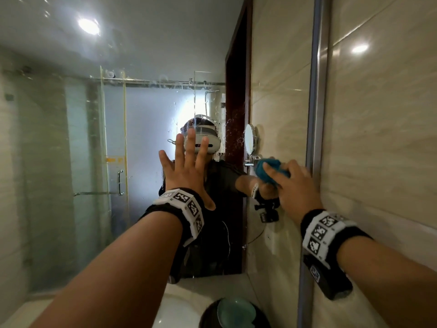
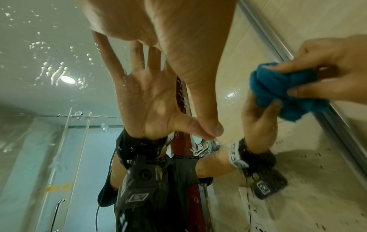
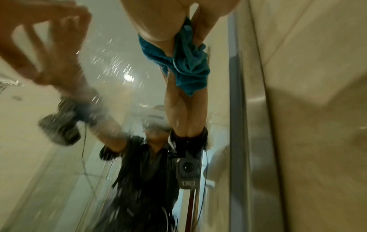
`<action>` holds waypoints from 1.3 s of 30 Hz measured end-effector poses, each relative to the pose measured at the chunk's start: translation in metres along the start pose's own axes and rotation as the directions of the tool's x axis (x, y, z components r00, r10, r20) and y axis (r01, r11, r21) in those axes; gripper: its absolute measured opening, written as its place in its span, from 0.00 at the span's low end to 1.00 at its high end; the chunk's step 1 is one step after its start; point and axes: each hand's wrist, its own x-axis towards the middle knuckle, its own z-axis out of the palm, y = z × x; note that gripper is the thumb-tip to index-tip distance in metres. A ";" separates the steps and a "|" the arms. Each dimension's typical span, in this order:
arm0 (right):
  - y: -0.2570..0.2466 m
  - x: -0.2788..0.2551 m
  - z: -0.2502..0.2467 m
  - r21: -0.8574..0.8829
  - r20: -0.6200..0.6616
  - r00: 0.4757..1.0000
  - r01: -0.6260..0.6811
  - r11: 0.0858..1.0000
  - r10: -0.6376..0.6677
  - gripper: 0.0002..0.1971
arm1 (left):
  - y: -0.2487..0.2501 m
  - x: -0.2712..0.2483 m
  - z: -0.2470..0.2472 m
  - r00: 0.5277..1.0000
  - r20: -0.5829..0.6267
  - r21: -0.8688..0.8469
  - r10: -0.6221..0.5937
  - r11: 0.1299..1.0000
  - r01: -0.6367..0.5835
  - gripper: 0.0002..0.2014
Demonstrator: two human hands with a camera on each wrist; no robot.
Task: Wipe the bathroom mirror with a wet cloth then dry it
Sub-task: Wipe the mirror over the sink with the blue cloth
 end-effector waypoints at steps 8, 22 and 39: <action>0.001 -0.033 0.011 -0.012 0.115 0.987 0.118 0.993 -0.116 0.17 | 0.003 -0.025 0.026 0.999 -0.023 -0.042 0.046 0.998 -0.047 0.76; -0.012 -0.078 0.045 -0.177 0.227 0.902 0.408 0.896 -0.366 0.45 | 0.002 -0.053 0.054 0.998 0.043 0.127 0.051 0.990 -0.057 0.80; -0.012 -0.100 0.057 -0.085 0.376 0.854 0.418 0.904 -0.360 0.22 | 0.005 -0.064 0.070 0.999 0.017 0.086 0.035 0.996 -0.036 0.78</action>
